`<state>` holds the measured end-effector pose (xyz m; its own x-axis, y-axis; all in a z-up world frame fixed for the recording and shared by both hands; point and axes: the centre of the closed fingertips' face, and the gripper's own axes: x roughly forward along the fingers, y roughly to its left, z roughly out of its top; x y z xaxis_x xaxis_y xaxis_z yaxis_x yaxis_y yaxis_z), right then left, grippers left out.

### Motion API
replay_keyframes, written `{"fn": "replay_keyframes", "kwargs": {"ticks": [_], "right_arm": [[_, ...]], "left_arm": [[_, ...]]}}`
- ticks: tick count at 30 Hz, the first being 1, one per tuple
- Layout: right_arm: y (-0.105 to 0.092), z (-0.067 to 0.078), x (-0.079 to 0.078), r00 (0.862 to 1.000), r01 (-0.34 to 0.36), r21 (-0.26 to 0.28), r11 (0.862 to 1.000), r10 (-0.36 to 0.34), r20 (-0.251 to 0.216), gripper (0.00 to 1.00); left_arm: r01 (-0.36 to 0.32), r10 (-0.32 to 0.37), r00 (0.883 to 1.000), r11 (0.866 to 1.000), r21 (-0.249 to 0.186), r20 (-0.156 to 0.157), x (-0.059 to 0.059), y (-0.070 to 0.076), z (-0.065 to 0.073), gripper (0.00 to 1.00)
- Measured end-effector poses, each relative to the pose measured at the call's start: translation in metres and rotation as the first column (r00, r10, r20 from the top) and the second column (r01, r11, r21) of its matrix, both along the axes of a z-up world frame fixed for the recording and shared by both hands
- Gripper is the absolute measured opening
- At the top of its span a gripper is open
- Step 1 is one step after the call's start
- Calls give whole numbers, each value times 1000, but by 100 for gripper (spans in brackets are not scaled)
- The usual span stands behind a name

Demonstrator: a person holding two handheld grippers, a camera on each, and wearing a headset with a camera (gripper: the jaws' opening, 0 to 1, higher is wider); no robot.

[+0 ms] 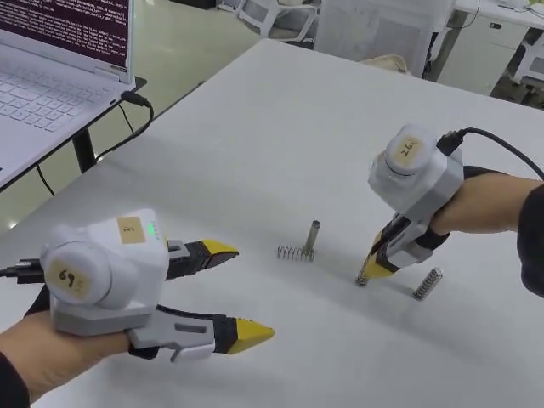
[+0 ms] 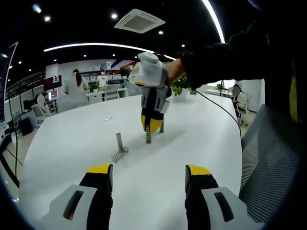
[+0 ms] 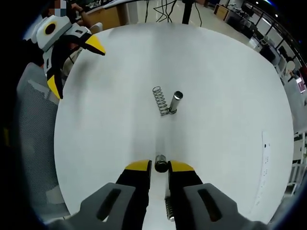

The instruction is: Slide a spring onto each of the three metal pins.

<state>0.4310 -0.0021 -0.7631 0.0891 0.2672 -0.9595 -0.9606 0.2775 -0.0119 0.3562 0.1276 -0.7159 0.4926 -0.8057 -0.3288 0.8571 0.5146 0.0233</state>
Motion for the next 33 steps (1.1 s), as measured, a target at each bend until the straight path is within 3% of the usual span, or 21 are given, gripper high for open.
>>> {"fn": "replay_keyframes", "kwargs": {"ticks": [6,23,33], "right_arm": [[2,0,0,1000,3,15,1000,-3,3,25],[3,5,3,999,10,41,999,-12,35,37],[2,13,8,997,35,83,996,-41,70,49]], "left_arm": [[2,-2,1000,1000,4,-1,0,0,-1,57],[6,-6,1000,1000,7,-4,2,0,-2,56],[10,-10,1000,1000,10,-6,1,-1,-3,56]]}}
